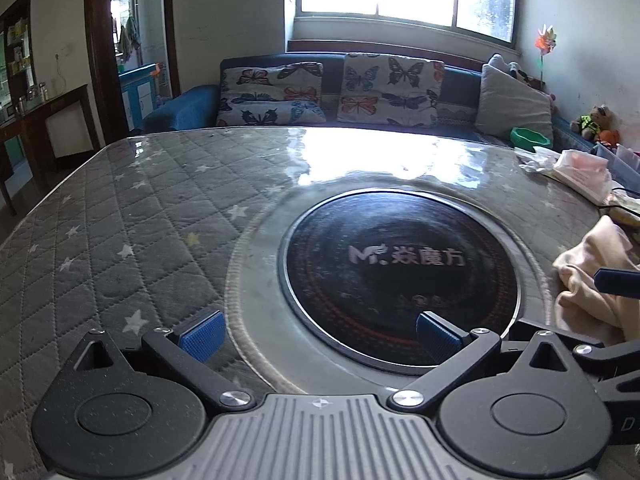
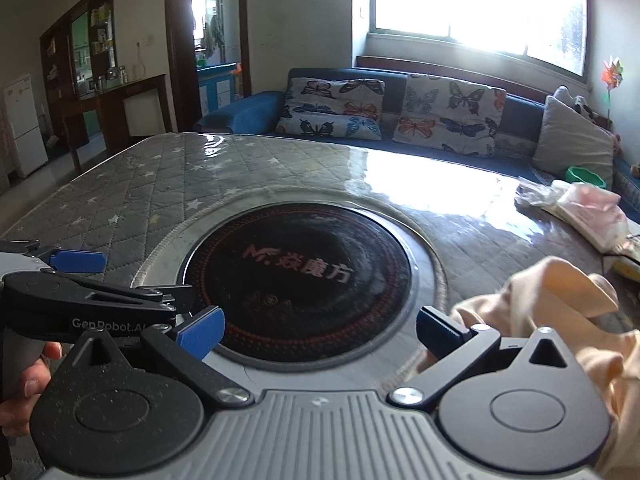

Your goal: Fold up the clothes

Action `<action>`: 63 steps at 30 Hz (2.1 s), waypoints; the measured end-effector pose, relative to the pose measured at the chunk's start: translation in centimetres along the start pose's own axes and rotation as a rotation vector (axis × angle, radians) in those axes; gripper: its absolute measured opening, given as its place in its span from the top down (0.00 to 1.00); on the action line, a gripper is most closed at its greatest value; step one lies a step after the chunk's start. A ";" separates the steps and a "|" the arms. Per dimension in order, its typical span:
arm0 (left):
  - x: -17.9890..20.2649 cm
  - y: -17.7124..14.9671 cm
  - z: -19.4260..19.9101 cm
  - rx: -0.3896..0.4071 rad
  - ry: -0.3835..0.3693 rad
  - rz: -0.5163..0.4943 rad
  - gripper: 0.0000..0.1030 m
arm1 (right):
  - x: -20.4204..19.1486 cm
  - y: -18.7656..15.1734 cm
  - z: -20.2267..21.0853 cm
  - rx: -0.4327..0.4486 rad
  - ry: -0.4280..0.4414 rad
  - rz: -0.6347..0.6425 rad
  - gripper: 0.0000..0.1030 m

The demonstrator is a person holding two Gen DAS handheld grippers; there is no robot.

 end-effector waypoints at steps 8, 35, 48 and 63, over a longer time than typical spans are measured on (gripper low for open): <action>3.2 -0.5 1.6 -0.005 -0.038 -0.035 0.00 | 2.5 -1.9 3.0 -0.019 -0.055 -0.024 0.00; 10.9 -3.0 6.8 0.001 -0.157 -0.168 0.00 | 6.5 -7.9 9.8 -0.039 -0.149 -0.122 0.00; 13.6 -4.5 7.7 -0.007 -0.199 -0.225 0.00 | 7.4 -10.2 12.2 -0.042 -0.194 -0.160 0.00; 16.3 -5.9 8.1 -0.026 -0.238 -0.282 0.00 | 8.9 -12.4 13.5 -0.070 -0.251 -0.197 0.00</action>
Point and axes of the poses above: each gripper's, at about its wrist camera, not at the fingertips, and z roughly against the way its jaws point, x to its right, y to its top, the point moved 9 cm from there along -z, roughly the way its jaws point, and after that the axes turned 7 degrees about -z, right-handed, at the moved point
